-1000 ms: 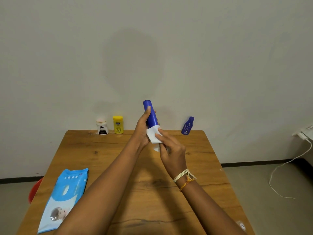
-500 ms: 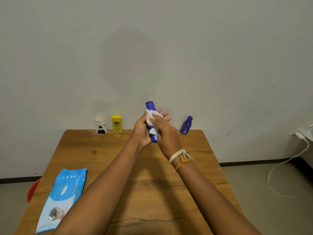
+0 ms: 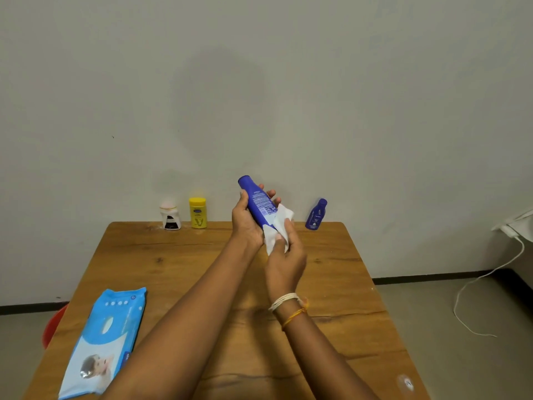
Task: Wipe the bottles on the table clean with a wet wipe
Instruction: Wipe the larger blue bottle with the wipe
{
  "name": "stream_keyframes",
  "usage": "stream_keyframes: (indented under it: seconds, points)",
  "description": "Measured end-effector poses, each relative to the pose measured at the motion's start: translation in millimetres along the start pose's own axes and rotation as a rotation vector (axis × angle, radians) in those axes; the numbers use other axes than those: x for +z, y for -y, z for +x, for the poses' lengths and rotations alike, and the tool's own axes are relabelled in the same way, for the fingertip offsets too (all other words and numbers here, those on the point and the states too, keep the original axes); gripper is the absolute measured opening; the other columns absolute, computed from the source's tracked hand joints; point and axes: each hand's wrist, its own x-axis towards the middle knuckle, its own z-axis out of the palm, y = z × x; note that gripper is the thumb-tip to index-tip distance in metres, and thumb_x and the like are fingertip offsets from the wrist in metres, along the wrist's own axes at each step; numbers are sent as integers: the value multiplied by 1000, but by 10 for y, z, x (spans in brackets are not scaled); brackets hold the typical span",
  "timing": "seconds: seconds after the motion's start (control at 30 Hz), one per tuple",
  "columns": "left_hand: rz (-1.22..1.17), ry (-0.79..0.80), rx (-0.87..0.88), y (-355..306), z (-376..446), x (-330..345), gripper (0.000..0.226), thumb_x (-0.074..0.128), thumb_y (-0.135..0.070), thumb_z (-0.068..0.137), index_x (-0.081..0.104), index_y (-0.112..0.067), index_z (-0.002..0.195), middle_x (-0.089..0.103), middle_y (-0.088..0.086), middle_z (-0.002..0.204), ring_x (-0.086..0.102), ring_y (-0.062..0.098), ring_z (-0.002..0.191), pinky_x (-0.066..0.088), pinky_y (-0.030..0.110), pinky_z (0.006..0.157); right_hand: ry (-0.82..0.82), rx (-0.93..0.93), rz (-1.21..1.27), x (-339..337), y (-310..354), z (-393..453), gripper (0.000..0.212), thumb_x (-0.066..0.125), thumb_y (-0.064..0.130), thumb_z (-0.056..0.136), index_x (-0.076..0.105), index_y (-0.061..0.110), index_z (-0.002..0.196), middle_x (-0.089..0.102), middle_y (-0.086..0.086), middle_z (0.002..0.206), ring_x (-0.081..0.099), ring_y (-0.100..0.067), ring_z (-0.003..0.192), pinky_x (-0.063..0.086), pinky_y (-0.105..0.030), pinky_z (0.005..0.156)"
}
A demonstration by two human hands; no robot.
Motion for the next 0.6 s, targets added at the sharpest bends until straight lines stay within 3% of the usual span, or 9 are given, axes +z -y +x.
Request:
stream_keyframes:
  seconds: [0.1,0.23,0.37,0.47,0.53,0.6]
  points:
    - [96,54,41,26,4,-30,43,32,-45,100,58,-13,111,66,11,92,65,26,77,54,34,72,-36,107,19,80,21,-66,42,53,6,93,49,9,135,53,-7,134,53,-16,116,45,0,69]
    - [183,94,57,27,56,-94,42,30,-46,100,57,-17,113,65,11,105,64,28,90,51,41,78,28,229,81,30,16,-66,39,55,0,90,54,7,129,58,-8,123,55,-14,110,53,-21,82]
    - [219,116,8,34,124,-116,39,35,-44,99,56,-16,117,66,10,111,63,30,103,45,50,95,-4,356,226,-104,-44,122,29,60,1,87,65,6,115,66,-12,110,62,-22,103,55,-20,66]
    - [270,66,-45,58,162,-119,47,44,-43,96,48,-13,132,69,12,108,64,31,104,44,52,101,30,472,301,-186,-136,331,9,61,9,89,66,13,95,67,-10,96,64,-23,92,54,-30,64]
    - [292,52,-80,92,199,-111,51,49,-39,95,43,-11,138,60,17,121,61,35,110,46,51,98,74,449,200,-220,-226,492,6,58,15,91,64,16,88,66,-11,93,62,-22,83,49,-27,54]
    - [346,78,-95,146,265,-99,45,53,-29,95,42,-15,136,53,22,127,57,40,114,47,50,97,141,340,-1,-258,-288,647,10,58,20,87,64,13,92,65,-10,93,61,-21,82,45,-26,56]
